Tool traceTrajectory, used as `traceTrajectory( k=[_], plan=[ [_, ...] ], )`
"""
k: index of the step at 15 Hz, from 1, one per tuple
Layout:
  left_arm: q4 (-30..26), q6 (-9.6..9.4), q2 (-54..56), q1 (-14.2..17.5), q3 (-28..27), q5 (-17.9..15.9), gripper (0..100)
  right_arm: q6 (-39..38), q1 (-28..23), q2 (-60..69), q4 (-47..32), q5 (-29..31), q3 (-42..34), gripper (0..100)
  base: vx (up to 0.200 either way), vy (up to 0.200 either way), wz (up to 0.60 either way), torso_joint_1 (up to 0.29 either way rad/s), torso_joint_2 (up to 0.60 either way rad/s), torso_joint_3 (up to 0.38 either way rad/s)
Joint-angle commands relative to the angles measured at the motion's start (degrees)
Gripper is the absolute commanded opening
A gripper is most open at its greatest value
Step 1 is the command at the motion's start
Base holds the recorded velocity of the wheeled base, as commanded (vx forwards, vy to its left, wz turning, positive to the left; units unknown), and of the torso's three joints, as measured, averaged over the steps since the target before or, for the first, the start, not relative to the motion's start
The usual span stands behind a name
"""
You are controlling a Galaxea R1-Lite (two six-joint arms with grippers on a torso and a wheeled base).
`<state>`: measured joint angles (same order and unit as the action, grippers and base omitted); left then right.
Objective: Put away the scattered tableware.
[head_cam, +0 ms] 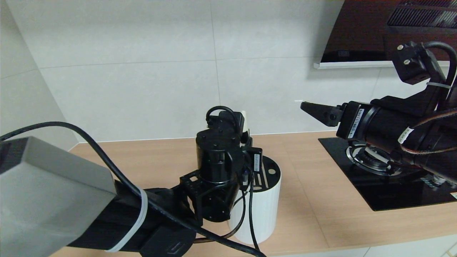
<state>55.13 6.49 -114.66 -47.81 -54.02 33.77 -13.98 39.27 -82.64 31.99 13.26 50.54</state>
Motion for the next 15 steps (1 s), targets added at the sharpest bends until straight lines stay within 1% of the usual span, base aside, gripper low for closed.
traceTrajectory(
  k=[1,3,8,9,15],
  plan=[
    [-0.19,0.02,-1.53,-0.26,0.58,0.07,0,0.01,0.02,-0.15,0.09,0.01,-0.01,100,0.0,0.0,0.0,0.0,0.0,0.0],
    [-0.02,-0.86,-2.32,-0.62,1.46,0.07,0,0.01,0.02,-0.15,0.0,0.01,-0.01,100,0.0,0.0,0.0,0.0,0.0,0.0],
    [0.16,-0.86,-2.49,-0.7,1.46,0.07,0,0.01,0.02,-0.24,0.09,0.01,-0.09,100,0.0,0.0,0.0,0.0,0.0,0.0],
    [0.16,-0.86,-2.49,-0.7,1.46,0.16,100,0.01,0.02,-0.33,0.09,0.01,-0.09,100,0.0,0.0,0.0,0.0,0.0,0.0],
    [0.16,-0.95,-2.32,-0.62,1.28,0.42,100,0.01,0.02,-0.5,0.09,0.01,-0.09,100,0.0,0.0,0.0,0.0,0.0,0.0]
  ],
)
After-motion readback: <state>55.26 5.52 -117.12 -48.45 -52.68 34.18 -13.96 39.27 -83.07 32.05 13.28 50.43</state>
